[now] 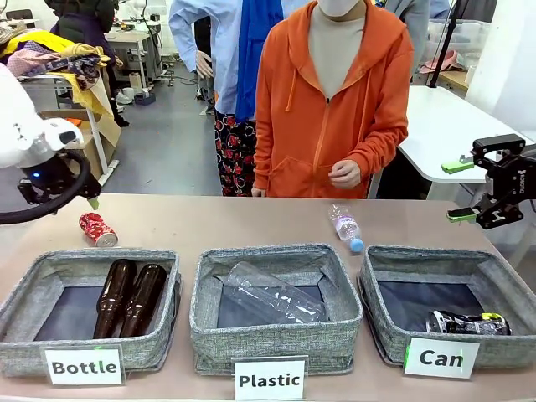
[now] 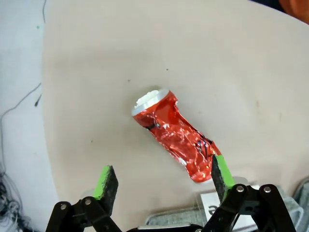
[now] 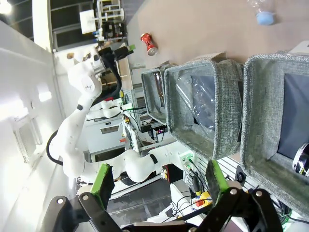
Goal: Sort the can waste into the basket.
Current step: Pick up the can waste from the table and place it in the right Fabric basket.
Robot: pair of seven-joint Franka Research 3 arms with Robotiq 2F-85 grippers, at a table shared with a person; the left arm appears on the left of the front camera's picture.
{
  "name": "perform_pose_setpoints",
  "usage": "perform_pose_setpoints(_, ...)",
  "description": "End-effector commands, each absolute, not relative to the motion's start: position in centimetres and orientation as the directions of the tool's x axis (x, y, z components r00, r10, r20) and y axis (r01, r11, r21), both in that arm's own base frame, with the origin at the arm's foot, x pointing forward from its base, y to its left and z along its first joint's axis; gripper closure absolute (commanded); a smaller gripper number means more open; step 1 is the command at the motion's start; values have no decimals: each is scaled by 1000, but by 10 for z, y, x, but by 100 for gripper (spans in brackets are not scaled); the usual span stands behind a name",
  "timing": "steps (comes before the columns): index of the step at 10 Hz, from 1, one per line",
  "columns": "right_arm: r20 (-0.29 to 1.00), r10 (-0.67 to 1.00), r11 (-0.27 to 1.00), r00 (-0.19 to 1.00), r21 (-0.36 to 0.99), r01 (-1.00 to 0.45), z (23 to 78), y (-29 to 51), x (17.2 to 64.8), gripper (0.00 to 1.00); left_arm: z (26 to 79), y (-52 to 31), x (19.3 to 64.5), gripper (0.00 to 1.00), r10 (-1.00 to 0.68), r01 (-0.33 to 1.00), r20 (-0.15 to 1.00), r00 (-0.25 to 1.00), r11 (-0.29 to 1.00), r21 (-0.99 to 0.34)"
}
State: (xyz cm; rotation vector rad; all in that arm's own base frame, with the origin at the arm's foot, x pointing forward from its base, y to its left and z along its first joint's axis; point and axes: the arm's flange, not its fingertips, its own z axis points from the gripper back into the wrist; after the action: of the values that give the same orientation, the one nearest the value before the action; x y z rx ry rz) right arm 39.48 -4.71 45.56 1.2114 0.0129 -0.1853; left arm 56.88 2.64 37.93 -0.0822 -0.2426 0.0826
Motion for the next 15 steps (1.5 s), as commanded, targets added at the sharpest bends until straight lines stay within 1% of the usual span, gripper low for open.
perform_pose_setpoints(1,-116,-125,348,985,925,153,460,-50,396,0,377,21,587,0,151,-142,173,973,988,-63)
perform_pose_setpoints(3,-116,-125,348,985,925,153,460,-50,396,0,362,20,593,0,178,-172,162,971,984,-48)
perform_pose_setpoints(5,-116,-125,348,985,925,153,460,-50,396,0,349,25,592,0,249,-247,135,959,968,-31)
perform_pose_setpoints(6,-116,-125,348,985,925,153,460,-50,396,0,344,26,589,0,284,-278,118,951,958,-71)
perform_pose_setpoints(8,-116,-125,348,985,925,153,460,-50,396,0,339,22,579,0,364,-336,87,927,912,-235)
perform_pose_setpoints(10,-116,-125,348,985,925,153,460,-50,396,0,329,18,571,0,406,-384,40,913,889,-249)
perform_pose_setpoints(11,-116,-125,348,985,925,153,460,-50,396,0,324,14,569,0,407,-387,26,913,886,-255)
perform_pose_setpoints(13,-116,-125,348,985,925,153,460,-50,396,0,323,9,569,0,395,-375,31,918,892,-253)
perform_pose_setpoints(15,-116,-125,348,985,925,153,460,-50,396,0,322,14,574,0,441,-416,38,897,869,-266)
